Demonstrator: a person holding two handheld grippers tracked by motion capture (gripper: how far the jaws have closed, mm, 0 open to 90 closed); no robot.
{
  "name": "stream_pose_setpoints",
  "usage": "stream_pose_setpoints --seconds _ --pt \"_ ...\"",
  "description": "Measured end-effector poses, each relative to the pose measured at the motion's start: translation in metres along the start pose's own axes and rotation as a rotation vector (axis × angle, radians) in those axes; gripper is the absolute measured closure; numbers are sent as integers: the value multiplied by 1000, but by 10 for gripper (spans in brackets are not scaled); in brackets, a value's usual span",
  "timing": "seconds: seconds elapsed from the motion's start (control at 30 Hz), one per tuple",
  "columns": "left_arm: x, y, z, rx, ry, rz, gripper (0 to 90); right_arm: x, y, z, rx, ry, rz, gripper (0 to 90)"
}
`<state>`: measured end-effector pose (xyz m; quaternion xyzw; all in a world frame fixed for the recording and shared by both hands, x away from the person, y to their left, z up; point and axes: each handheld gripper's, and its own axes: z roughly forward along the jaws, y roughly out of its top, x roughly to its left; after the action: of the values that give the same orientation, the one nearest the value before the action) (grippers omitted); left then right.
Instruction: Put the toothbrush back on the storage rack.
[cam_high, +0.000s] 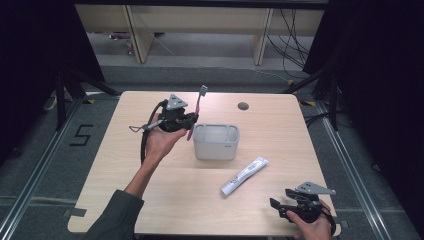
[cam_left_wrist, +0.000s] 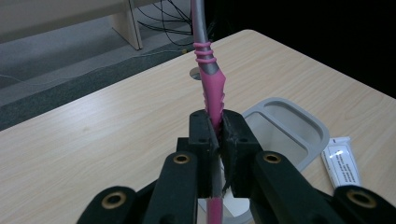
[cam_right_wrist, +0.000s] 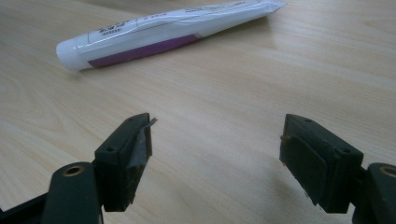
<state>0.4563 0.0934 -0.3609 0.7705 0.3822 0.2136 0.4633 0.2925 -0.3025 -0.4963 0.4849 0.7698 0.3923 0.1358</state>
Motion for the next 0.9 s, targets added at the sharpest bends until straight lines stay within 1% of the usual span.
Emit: stream_pose_setpoints --seconds 0.03,0.07,0.1,0.13,0.17,0.2,0.23,0.33,0.4,0.43,0.47,0.67,0.7,0.73,0.8,0.83,0.9 --pt "1 1 0 9 1 7 828 0 0 0 0 0 0 257" --pt "0 1 2 -1 3 -5 828 0 0 0 3 3 0 256" --pt "1 2 3 0 2 0 828 0 0 0 2 3 -2 256" --pt "0 3 4 -2 2 -10 828 0 0 0 -2 4 0 256" --pt "1 4 4 4 2 -2 828 0 0 0 1 3 -1 256" --pt "0 5 5 -2 4 -11 828 0 0 0 3 4 0 256" --pt "0 6 6 5 3 -2 828 0 0 0 3 3 0 256" --pt "0 8 9 5 10 -5 828 0 0 0 2 2 -2 256" --pt "-2 10 12 -3 12 -19 828 0 0 0 4 4 -1 256" --pt "-2 10 12 -3 12 -19 828 0 0 0 3 5 -5 256" --pt "-3 11 14 7 14 1 828 0 0 1 3 5 -5 256" --pt "-4 13 21 6 25 -7 828 0 0 0 4 7 -3 256" --pt "-5 14 22 1 24 -15 828 0 0 1 3 8 -5 257" --pt "-4 14 23 7 25 -11 828 0 0 0 4 8 -2 256" --pt "-5 14 26 6 29 -12 828 0 0 0 6 0 -8 256" --pt "-6 14 30 2 27 -14 828 0 0 1 3 12 -3 257" --pt "-7 14 31 3 32 -13 828 0 0 1 8 14 -3 256"
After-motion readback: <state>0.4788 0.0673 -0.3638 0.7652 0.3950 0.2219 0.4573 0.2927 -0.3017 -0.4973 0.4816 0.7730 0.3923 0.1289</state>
